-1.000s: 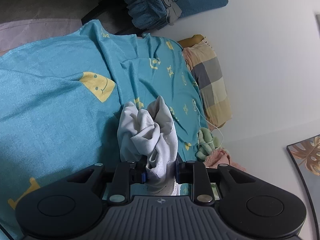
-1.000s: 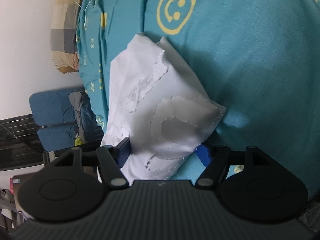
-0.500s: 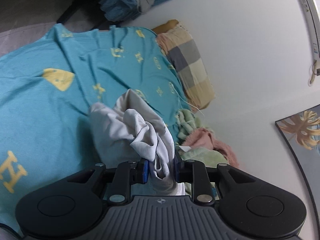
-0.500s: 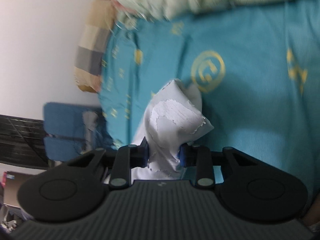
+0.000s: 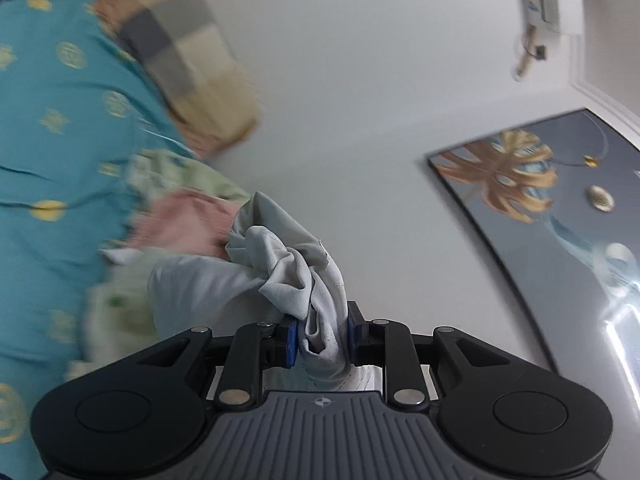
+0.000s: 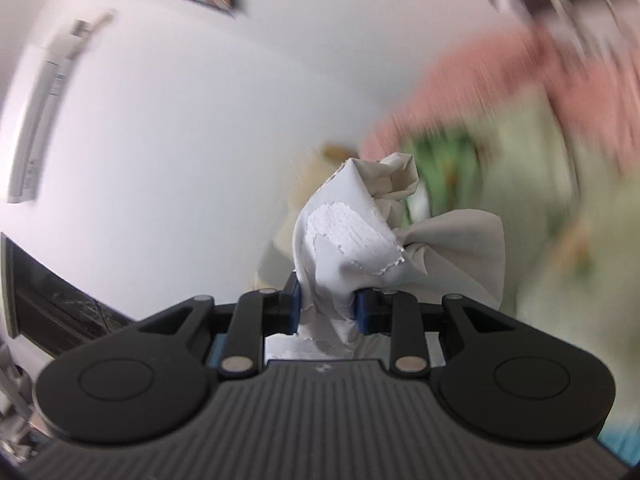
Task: Fold clothes
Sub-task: 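Carry the T-shirt with both grippers onto the blanket pile and release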
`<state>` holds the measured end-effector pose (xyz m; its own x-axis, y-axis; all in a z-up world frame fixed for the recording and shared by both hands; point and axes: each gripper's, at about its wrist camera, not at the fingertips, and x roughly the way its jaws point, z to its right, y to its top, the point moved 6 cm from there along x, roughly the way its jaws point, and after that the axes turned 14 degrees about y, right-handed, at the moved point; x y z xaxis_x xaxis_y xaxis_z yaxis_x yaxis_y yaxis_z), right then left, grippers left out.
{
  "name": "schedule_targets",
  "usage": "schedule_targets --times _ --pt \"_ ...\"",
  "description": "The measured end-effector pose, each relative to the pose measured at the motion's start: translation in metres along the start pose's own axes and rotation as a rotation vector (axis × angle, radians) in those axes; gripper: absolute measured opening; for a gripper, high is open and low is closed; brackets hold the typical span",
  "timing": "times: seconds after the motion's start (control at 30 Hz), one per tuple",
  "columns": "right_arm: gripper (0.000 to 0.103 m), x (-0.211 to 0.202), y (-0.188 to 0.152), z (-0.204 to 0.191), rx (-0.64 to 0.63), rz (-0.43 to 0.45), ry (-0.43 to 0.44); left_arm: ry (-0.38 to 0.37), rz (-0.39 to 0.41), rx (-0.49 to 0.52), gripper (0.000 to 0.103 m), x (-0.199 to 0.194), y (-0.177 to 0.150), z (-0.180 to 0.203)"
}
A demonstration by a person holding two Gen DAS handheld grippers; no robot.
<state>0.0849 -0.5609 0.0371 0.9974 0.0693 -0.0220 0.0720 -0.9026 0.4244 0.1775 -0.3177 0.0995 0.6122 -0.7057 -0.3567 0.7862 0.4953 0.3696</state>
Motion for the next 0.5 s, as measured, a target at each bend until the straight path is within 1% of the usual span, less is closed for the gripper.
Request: schedule_targets --times 0.07,0.13,0.17,0.2,0.27,0.33,0.4,0.47,0.5 --pt "0.029 -0.001 0.036 -0.001 -0.064 0.038 0.000 -0.045 -0.017 0.059 0.025 0.034 -0.006 0.027" --pt "0.030 -0.002 0.072 -0.003 -0.127 0.076 0.001 -0.074 -0.046 0.091 0.025 0.063 -0.021 0.034" --pt "0.030 -0.007 0.067 0.010 -0.129 0.064 -0.025 -0.083 -0.063 0.102 0.025 0.076 -0.031 0.033" --pt "0.030 -0.012 0.061 0.023 -0.131 0.052 -0.050 -0.075 -0.082 0.111 0.026 0.089 -0.040 0.027" --pt "0.030 -0.021 0.051 0.048 -0.134 0.029 -0.101 -0.029 -0.141 0.130 0.026 0.111 -0.063 0.004" --pt "0.030 -0.031 0.041 0.073 -0.137 0.005 -0.152 0.031 -0.213 0.157 0.026 0.124 -0.083 -0.029" --pt "0.030 -0.041 0.030 0.099 -0.141 -0.018 -0.203 0.073 -0.264 0.215 0.026 0.125 -0.103 -0.057" --pt "0.030 -0.051 0.020 0.124 -0.144 -0.042 -0.254 0.117 -0.284 0.287 0.026 0.120 -0.118 -0.080" --pt "0.030 -0.057 0.010 0.133 -0.132 -0.045 -0.257 0.132 -0.291 0.316 0.026 0.118 -0.122 -0.088"
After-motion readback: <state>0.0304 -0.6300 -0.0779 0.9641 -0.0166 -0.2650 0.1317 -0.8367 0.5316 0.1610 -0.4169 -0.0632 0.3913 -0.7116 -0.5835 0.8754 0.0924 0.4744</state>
